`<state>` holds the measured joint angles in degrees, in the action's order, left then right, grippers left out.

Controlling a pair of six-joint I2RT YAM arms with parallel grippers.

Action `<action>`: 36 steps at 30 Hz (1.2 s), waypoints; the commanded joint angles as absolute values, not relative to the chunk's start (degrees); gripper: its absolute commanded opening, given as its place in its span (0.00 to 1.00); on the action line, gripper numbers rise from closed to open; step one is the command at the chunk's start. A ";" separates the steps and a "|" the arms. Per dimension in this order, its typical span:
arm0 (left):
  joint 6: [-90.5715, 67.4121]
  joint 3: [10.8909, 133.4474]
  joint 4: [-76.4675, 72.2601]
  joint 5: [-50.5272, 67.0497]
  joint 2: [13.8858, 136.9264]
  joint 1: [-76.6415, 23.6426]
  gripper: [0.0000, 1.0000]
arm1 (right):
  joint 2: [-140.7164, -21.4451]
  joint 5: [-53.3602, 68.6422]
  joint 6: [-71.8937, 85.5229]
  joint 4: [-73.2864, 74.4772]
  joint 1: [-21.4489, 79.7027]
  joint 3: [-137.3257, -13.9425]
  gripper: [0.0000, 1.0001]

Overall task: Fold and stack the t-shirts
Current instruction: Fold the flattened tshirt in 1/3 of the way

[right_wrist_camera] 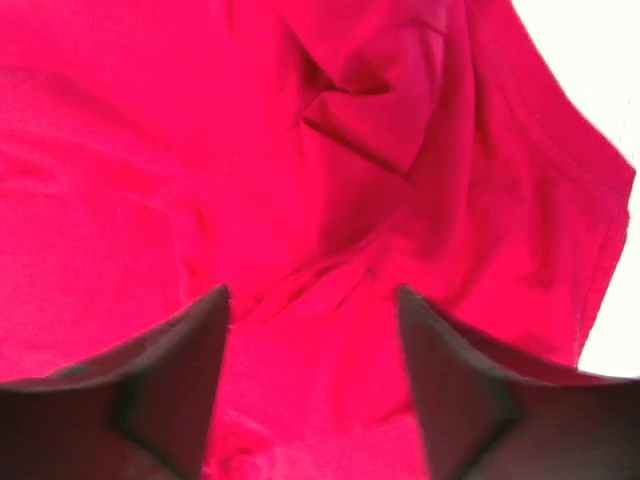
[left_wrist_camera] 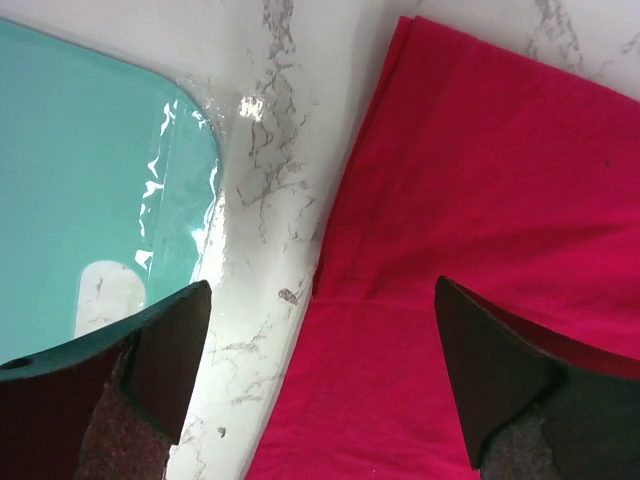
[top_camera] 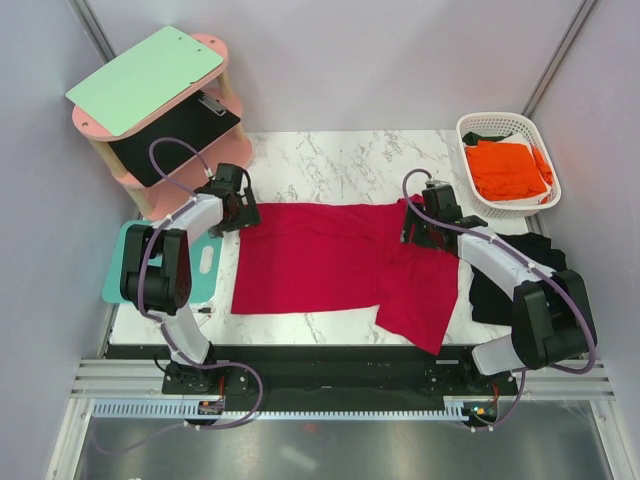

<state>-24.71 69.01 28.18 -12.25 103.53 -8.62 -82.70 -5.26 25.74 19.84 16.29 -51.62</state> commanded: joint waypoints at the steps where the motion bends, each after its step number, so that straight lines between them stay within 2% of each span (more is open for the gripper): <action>1: -24.88 68.38 26.54 -15.12 97.04 -10.46 1.00 | -82.27 -6.66 24.79 18.29 16.44 -53.17 0.84; 2: -24.70 68.55 26.46 -15.20 96.51 -10.89 1.00 | -82.35 -7.64 24.70 17.93 16.44 -54.30 0.94; 3: -24.26 68.90 26.37 -15.38 96.07 -11.86 1.00 | -82.61 -8.60 24.35 17.23 16.44 -55.10 0.98; 11: -22.85 75.23 25.22 -14.15 100.62 -15.55 0.99 | -93.24 -17.57 24.52 11.26 14.95 -65.12 0.98; 20: -22.15 83.40 24.96 -10.73 110.82 -16.70 0.95 | -106.43 -13.63 24.00 5.98 9.23 -73.65 0.89; 21: -22.06 83.76 24.96 -10.46 111.35 -16.70 0.91 | -107.74 -11.53 23.65 6.15 9.05 -75.31 0.88; 22: -22.06 84.11 24.96 -10.28 111.79 -16.70 0.84 | -108.28 -10.82 23.56 6.41 8.97 -75.93 0.83; 23: -22.15 84.29 24.96 -10.11 112.32 -16.70 0.72 | -108.46 -10.72 23.55 6.50 9.05 -76.29 0.83; 24: -22.24 84.37 24.87 -10.28 113.11 -16.70 0.32 | -108.11 -10.29 23.55 6.33 8.97 -76.38 0.83; 25: -22.24 84.64 24.96 -10.54 113.72 -16.70 0.10 | -108.02 -10.20 23.55 6.24 8.88 -76.46 0.82; 26: -22.41 84.90 25.13 -11.24 114.17 -16.70 0.02 | -107.84 -10.20 23.64 6.24 8.88 -76.46 0.82; 33: -22.94 86.92 25.57 -11.25 118.03 -16.61 0.02 | -104.94 -5.81 22.94 5.89 8.52 -76.20 0.82; 36: -23.47 88.24 26.54 -11.34 119.79 -16.70 0.02 | -105.90 -2.65 22.94 7.64 8.44 -77.34 0.75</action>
<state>-22.98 84.88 26.35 -10.85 117.73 -16.53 -107.90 -7.22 23.62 7.70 8.60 -74.11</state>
